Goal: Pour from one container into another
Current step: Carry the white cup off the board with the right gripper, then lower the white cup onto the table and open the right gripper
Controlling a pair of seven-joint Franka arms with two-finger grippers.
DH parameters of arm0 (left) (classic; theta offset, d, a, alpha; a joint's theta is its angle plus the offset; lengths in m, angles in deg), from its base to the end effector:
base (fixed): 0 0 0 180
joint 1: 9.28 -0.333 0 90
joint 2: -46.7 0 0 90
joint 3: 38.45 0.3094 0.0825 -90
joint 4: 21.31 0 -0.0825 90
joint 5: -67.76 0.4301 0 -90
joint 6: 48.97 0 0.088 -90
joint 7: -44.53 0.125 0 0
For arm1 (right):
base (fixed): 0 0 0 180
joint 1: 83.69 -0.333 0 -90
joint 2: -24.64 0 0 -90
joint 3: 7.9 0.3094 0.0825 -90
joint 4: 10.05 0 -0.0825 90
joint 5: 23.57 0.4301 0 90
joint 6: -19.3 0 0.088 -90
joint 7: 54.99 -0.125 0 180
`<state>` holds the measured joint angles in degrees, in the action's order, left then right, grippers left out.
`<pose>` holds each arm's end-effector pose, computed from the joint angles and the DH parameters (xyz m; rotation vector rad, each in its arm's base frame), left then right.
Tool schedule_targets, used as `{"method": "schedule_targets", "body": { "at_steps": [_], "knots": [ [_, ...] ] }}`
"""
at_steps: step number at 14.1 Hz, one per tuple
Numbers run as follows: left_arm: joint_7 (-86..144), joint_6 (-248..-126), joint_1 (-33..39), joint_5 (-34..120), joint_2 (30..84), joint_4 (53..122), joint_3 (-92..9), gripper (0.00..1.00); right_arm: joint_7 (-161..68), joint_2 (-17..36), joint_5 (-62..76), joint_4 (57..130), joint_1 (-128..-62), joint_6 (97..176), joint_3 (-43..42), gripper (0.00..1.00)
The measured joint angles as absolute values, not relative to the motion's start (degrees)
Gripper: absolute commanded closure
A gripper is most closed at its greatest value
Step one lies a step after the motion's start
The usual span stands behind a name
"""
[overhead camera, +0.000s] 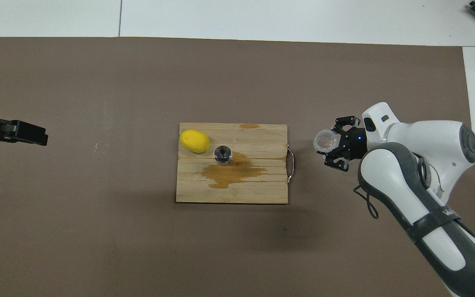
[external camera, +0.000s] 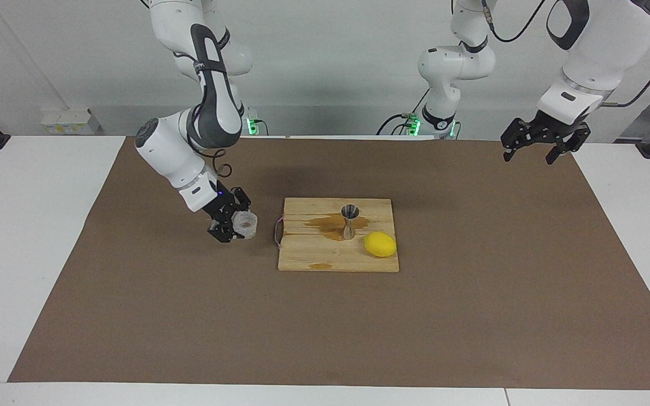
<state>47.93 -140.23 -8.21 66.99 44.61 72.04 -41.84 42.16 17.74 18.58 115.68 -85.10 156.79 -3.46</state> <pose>0.5890 -0.0481 0.5932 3.1230 -0.2140 -0.0003 0.5887 0.0736 0.2866 -2.2345 -1.6346 -0.6073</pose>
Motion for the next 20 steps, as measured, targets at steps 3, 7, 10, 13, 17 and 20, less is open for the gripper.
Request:
{"method": "schedule_targets", "body": {
  "at_steps": [3, 7, 10, 13, 17, 20],
  "knots": [
    [47.9, -140.2, -8.2, 67.0, 44.6, 72.0, -41.8, 0.00, 49.6, 17.8, 22.3, 118.0, -82.7, 156.8, -3.5, 0.50],
    [47.7, -140.2, -8.2, 67.0, 44.7, 72.0, -41.8, 0.00, 59.0, 17.8, 29.6, 121.1, -80.6, 156.9, -3.5, 0.50],
    [47.7, -140.2, -8.2, 67.0, 44.7, 72.0, -41.8, 0.00, 62.3, 17.8, 31.4, 122.5, -79.8, 156.9, -3.5, 0.50],
    [47.6, -140.2, -8.2, 67.0, 44.7, 72.0, -41.8, 0.00, 65.9, 17.4, 33.5, 123.3, -78.5, 157.0, -3.5, 0.50],
    [47.6, -140.2, -8.2, 67.0, 44.7, 72.0, -41.8, 0.00, 71.2, 15.7, 36.2, 124.0, -77.1, 157.0, -3.5, 0.50],
    [47.6, -140.2, -8.2, 67.0, 44.7, 72.0, -41.8, 0.00, 72.0, 15.1, 36.2, 124.0, -76.9, 157.0, -3.5, 0.50]
  ]
}}
